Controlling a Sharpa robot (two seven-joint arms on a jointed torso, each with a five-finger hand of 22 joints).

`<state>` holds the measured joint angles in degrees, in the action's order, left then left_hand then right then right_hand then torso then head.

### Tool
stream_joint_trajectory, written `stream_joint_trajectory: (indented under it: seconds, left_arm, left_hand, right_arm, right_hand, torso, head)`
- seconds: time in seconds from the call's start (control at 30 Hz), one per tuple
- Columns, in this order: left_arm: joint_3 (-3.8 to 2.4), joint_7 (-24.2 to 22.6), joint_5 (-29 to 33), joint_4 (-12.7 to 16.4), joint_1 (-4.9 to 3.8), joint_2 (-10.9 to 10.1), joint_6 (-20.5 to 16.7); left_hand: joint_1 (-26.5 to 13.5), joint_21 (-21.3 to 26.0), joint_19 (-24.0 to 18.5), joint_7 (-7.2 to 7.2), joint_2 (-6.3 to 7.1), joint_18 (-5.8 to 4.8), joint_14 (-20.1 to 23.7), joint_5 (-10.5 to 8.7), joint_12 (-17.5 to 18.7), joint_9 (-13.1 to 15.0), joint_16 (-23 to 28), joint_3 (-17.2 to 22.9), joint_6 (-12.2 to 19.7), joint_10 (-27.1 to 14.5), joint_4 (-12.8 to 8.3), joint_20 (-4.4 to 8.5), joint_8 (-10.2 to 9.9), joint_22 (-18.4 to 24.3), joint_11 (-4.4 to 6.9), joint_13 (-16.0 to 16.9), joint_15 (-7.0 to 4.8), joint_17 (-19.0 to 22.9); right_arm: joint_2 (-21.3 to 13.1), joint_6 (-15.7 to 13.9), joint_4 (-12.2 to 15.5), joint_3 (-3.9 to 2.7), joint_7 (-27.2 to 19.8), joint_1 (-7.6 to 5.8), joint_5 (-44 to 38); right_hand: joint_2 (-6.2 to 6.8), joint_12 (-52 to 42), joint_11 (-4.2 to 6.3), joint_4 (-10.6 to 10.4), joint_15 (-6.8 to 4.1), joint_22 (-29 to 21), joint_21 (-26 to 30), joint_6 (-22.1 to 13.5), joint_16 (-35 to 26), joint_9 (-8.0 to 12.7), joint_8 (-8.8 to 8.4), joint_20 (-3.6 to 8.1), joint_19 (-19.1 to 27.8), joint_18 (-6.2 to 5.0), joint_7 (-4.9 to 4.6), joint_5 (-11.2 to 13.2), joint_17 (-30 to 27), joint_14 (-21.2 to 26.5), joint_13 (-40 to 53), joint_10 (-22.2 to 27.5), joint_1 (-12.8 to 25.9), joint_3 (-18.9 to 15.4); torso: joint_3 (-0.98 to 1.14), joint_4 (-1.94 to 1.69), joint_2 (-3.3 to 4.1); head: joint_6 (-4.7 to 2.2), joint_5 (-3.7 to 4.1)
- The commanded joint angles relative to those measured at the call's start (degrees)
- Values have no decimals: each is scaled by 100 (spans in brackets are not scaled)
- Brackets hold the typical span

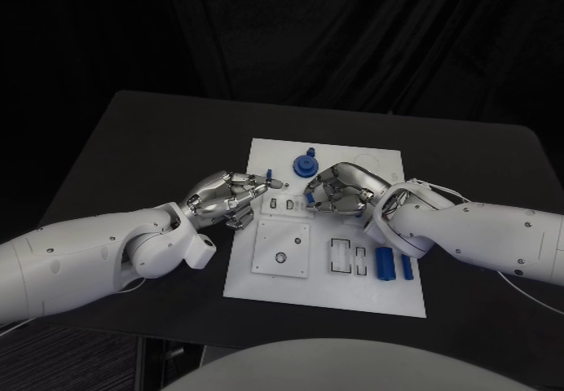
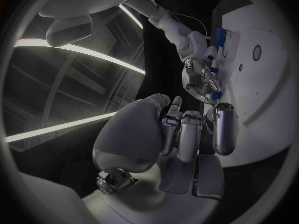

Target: Assemble the parts on the task board

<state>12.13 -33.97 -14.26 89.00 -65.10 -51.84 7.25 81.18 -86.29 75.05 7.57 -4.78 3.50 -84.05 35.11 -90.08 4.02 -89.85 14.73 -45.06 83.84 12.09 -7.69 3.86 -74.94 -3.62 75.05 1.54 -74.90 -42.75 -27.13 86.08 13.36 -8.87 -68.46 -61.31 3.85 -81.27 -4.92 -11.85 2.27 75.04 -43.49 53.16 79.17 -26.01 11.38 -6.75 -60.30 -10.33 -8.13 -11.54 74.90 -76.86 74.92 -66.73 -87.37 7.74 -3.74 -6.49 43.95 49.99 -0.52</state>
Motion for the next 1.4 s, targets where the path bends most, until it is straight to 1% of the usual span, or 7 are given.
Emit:
stream_joint_trajectory:
  seconds: [0.03, 0.3, 0.37, 0.73, 0.9, 1.13, 1.4]
  left_arm:
    - [-4, -20, 20, 7, 12, 13, 80]
    - [-4, 2, 20, 0, 14, 18, 99]
    - [-4, 9, 20, -2, 15, 19, 102]
    - [-4, 53, 20, -15, 19, 31, 111]
    - [-4, 101, 20, -21, 23, 42, 103]
    - [-4, 166, 20, -23, 29, 71, 65]
    - [-4, 222, 20, -31, 33, 144, 13]
  left_hand:
    - [55, 39, -45, -11, -5, -50, -595, 30, 8, 10, -15, 41, -39, 616, -8, -3, 33, -588, 31, 1495, -18, -1510]
    - [51, 40, -48, -8, -4, -49, -595, 26, 8, 10, -15, 42, -44, 616, -7, -4, 34, -587, 29, 1495, -17, -1510]
    - [51, 40, -48, -8, -4, -49, -595, 26, 8, 10, -15, 42, -44, 616, -7, -4, 34, -587, 29, 1495, -17, -1510]
    - [39, 40, -45, -3, -1, -50, -595, 17, 8, 11, -15, 40, -51, 616, -2, -5, 36, -589, 25, 1495, -15, -1510]
    - [-15, 45, -52, 48, -1, -50, -595, -7, 8, 2, -15, 38, -20, 616, 30, -15, 19, -588, -3, 1495, 2, -1510]
    - [-69, 56, -68, 127, 2, -51, -595, -11, 8, -36, -15, 51, 276, 616, 58, -48, -42, -584, -68, 1495, 53, -1510]
    - [-102, 67, -91, 133, -14, -48, -595, -34, 8, -57, -15, 65, 500, 616, 94, -74, -64, -575, -89, 1495, 83, -1510]
  right_arm:
    - [0, 191, -7, 44, 251, 48, 2]
    - [-7, 176, -3, 44, 251, 48, 2]
    - [-10, 166, -2, 44, 248, 48, 2]
    - [-11, 96, 1, 44, 216, 48, 2]
    - [-25, -132, 38, 43, 93, 48, 2]
    - [-115, -650, 245, 28, -170, 39, 1]
    - [-209, -911, 457, 6, -291, -21, 1]
  right_hand:
    - [6, 15, 8, 30, -9, 265, 40, 56, -11, -17, 26, -156, 189, 119, 3, -33, 657, 40, 260, 23, -56, -5]
    - [-32, -9, 33, 76, -25, 268, 45, 136, 10, -102, 210, -156, 205, 107, 41, -219, 650, 54, 250, 15, -99, 2]
    - [-50, -16, 46, 93, -35, 270, 38, 159, 22, -153, 314, -151, 207, 105, 57, -354, 646, 58, 241, 13, -110, 9]
    - [-53, -19, 54, 104, -41, 266, 49, 151, 21, -192, 393, -146, 221, 102, 68, -412, 634, 73, 228, 23, -111, 8]
    - [-54, -26, 55, 100, -42, 257, 85, 164, 10, -211, 433, -145, 250, 96, 70, -410, 621, 94, 231, 12, -99, 2]
    - [-37, -59, 71, 92, -49, 267, 44, 197, 38, -246, 522, -140, 228, 103, 94, -412, 632, 75, 251, -51, -77, -16]
    - [-28, -58, 79, 59, -52, 262, 67, 203, 41, -260, 568, -138, 254, 100, 105, -383, 626, 86, 233, -28, -36, -34]
  torso:
    - [-1, 0, 1]
    - [3, 1, -2]
    - [5, -1, -2]
    - [2, -3, -3]
    - [2, -5, -4]
    - [4, -7, -6]
    - [7, 1, -5]
  head:
    - [1, -1]
    - [1, -3]
    - [1, 1]
    - [1, -2]
    - [1, -10]
    - [1, -16]
    - [1, -31]
